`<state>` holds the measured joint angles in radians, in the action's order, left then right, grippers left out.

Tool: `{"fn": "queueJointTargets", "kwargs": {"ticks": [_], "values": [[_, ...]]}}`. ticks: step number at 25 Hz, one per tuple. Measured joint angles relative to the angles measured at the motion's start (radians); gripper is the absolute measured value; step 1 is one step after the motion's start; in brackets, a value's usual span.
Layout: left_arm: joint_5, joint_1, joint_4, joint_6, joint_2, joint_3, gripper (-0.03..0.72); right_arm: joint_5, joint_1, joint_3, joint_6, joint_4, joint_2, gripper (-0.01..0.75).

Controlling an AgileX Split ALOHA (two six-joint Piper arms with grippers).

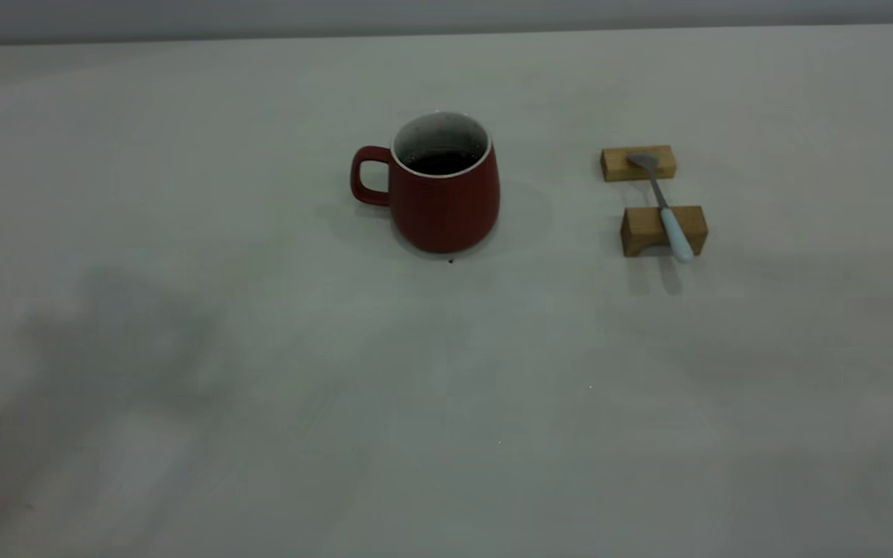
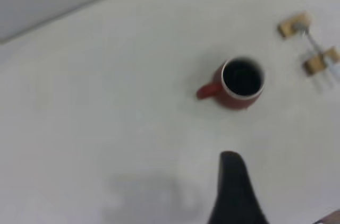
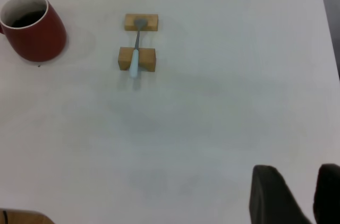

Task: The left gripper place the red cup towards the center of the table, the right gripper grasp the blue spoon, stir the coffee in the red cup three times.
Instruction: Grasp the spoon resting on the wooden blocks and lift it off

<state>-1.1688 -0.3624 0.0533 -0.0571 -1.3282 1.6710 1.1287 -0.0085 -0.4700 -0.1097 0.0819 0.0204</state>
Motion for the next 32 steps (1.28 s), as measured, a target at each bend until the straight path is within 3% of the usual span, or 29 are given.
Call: {"fn": "queueJointTargets", "kwargs": {"ticks": [7,20,25,32], "values": [[0.0,0.0,0.001,0.07,0.222,-0.232,0.551,0.0,0.0,0.0,0.0,0.0,0.0,0.24],[0.007,0.0,-0.027,0.089,0.73,-1.04,0.551,0.0,0.0,0.0,0.0,0.0,0.0,0.24],[0.048,0.0,-0.081,0.156,0.928,-1.176,0.551,0.0,0.0,0.0,0.0,0.0,0.0,0.24],[0.05,0.0,-0.085,0.171,1.145,-1.182,0.551,0.0,0.0,0.0,0.0,0.0,0.0,0.24]]}}
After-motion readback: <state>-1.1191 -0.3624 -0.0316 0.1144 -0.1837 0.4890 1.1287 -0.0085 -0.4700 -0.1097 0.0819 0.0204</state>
